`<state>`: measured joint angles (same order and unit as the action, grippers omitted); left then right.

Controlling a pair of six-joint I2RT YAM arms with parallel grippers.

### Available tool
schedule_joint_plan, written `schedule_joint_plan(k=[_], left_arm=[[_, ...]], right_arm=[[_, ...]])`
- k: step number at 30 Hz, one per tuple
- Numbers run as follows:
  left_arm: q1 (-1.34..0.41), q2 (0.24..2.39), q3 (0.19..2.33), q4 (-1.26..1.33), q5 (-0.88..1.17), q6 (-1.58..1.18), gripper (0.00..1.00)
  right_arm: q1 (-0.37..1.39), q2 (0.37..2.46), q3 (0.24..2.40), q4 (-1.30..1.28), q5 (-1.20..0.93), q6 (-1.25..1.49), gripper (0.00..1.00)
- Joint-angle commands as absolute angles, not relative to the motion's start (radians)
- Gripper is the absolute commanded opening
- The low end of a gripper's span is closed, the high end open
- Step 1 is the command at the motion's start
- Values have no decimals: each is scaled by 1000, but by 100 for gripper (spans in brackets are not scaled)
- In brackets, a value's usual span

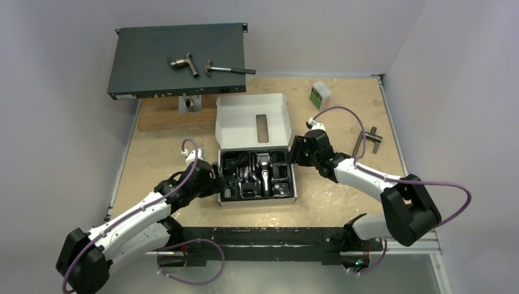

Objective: Sort the hair-cutting tools
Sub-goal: Adjust the storage box at the center of the board.

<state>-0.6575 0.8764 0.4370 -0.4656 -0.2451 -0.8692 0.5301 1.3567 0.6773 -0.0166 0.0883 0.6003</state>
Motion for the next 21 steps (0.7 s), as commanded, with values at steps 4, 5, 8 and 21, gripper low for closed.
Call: schedule_joint_plan(k=[4, 5, 8, 21], left_arm=[[-647, 787, 418, -663, -288, -905, 83], [-647, 783, 415, -663, -281, -907, 83], [-648, 780, 414, -681, -269, -924, 83], [-648, 587, 401, -858, -330, -1068, 92]], right_arm=[[538, 1343, 576, 99, -28, 652, 47], [543, 1344, 568, 106, -35, 658, 46], [573, 1341, 556, 117, -41, 667, 46], [689, 1297, 611, 58, 28, 689, 52]])
